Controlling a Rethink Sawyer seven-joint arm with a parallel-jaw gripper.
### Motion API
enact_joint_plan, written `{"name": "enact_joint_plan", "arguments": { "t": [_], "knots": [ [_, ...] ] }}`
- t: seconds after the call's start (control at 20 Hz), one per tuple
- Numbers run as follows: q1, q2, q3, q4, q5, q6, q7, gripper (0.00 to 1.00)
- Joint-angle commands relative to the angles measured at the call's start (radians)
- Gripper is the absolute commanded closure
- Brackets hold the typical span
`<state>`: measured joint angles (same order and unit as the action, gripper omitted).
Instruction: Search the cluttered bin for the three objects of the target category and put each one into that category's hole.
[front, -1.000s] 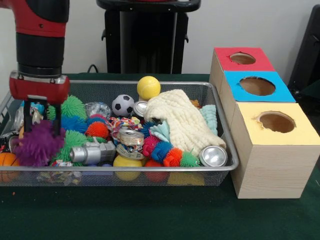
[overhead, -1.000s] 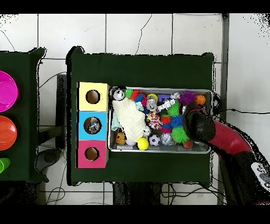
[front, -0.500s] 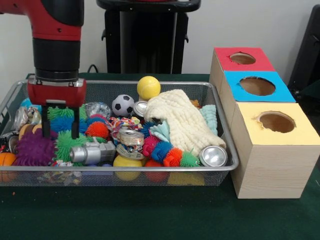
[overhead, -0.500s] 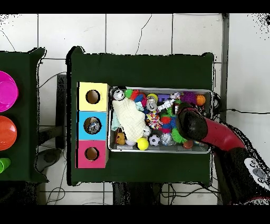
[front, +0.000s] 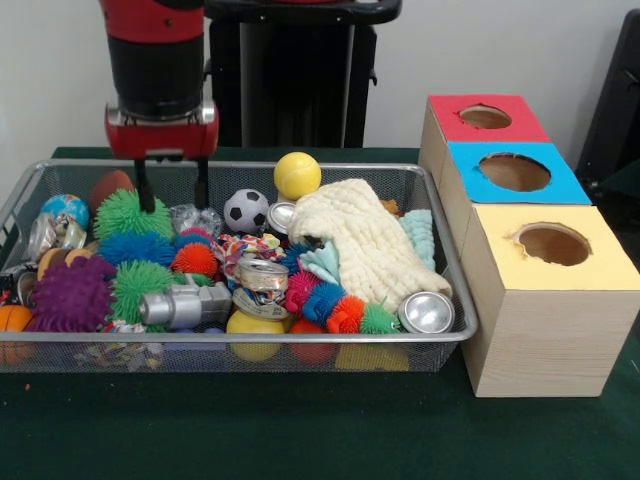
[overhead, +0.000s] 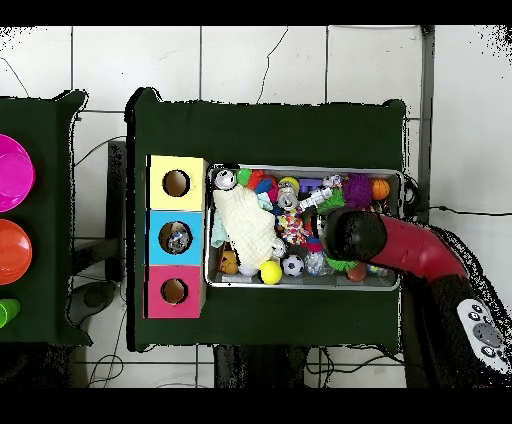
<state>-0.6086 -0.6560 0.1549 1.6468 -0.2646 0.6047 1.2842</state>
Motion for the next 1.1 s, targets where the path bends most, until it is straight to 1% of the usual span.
{"name": "enact_joint_plan", "arguments": {
  "t": [0.05, 0.15, 0.35, 0.4, 0.5, 0.7, 0.75, 0.95, 1.0, 1.1],
  "knots": [
    [-0.035, -0.098, 0.023, 0.030, -0.069, 0.314, -0.170, 0.00],
    [-0.027, -0.073, 0.024, 0.028, -0.084, 0.376, -0.146, 0.00],
    [0.013, 0.010, -0.009, -0.046, -0.177, 0.431, -0.089, 0.00],
    [0.017, 0.032, -0.012, -0.063, -0.192, 0.429, -0.074, 0.00],
    [0.008, 0.074, -0.001, -0.077, -0.204, 0.382, -0.049, 0.00],
    [-0.030, 0.126, 0.039, -0.053, -0.199, 0.216, -0.014, 0.00],
    [-0.029, 0.137, 0.038, -0.057, -0.205, 0.212, -0.009, 0.00],
    [-0.047, 0.157, 0.038, -0.021, -0.229, 0.086, 0.012, 0.00],
    [-0.058, 0.153, 0.035, 0.001, -0.234, 0.066, 0.010, 0.00],
    [-0.076, 0.176, 0.043, 0.007, -0.233, 0.028, 0.007, 0.00]
  ]
}}
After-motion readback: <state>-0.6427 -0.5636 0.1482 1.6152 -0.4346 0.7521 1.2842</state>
